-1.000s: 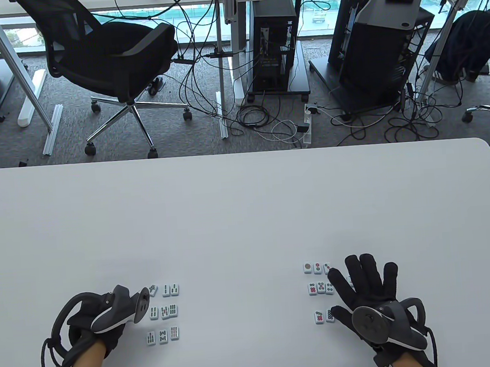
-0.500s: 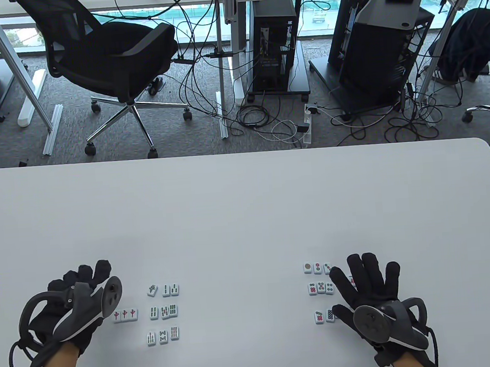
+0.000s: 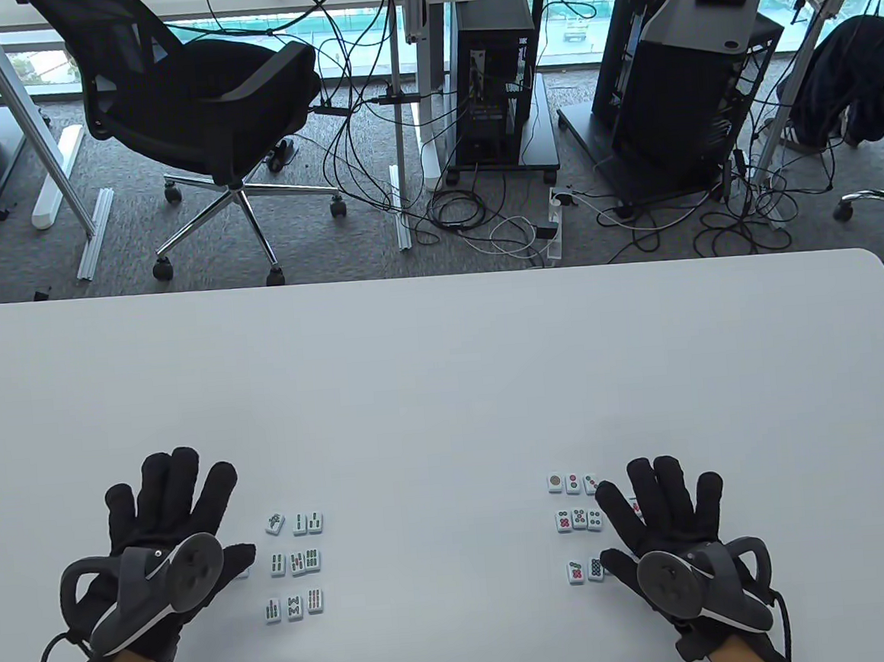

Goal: Mahjong suit sorting

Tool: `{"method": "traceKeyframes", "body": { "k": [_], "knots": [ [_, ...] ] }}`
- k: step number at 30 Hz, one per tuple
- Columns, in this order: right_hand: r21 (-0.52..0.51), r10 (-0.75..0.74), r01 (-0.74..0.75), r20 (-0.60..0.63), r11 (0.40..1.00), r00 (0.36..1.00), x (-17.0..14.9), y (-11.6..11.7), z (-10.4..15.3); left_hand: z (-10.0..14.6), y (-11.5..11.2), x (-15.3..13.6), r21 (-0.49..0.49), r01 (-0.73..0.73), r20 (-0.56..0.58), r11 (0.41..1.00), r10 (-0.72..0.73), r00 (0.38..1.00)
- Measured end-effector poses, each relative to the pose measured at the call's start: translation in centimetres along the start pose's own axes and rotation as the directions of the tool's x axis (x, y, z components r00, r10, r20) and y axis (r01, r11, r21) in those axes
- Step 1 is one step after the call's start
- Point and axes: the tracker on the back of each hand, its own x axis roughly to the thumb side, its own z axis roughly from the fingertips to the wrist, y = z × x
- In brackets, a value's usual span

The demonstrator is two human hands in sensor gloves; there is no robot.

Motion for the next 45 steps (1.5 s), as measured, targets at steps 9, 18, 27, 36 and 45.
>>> {"method": "traceKeyframes", "body": {
  "k": [9,18,27,36,45],
  "knots": [
    [0.011,0.007,-0.007,-0.006,1.000,1.000,-0.1,0.2,-0.1,0.0,-3.0,0.6,-0.039,0.038,0.012,0.998,-0.038,0.999],
    [0.009,-0.039,0.039,-0.034,0.999,0.999,-0.5,-0.6,-0.3,1.1,-2.1,1.3,0.024,0.032,0.054,0.999,-0.033,0.998],
    [-0.100,0.012,-0.011,0.005,0.995,1.000,1.3,-5.6,-3.7,1.8,-0.7,0.7,0.081,-0.043,0.051,0.996,0.039,0.998],
    [0.191,0.116,-0.098,-0.084,0.977,0.990,3.0,-3.1,-12.0,1.9,-0.7,0.4,0.081,-0.042,0.050,0.996,0.038,0.998],
    [0.394,0.157,-0.115,-0.075,0.912,0.985,4.3,0.9,-14.9,2.0,-0.6,0.1,0.086,-0.083,0.054,0.993,0.078,0.995]
  ]
}}
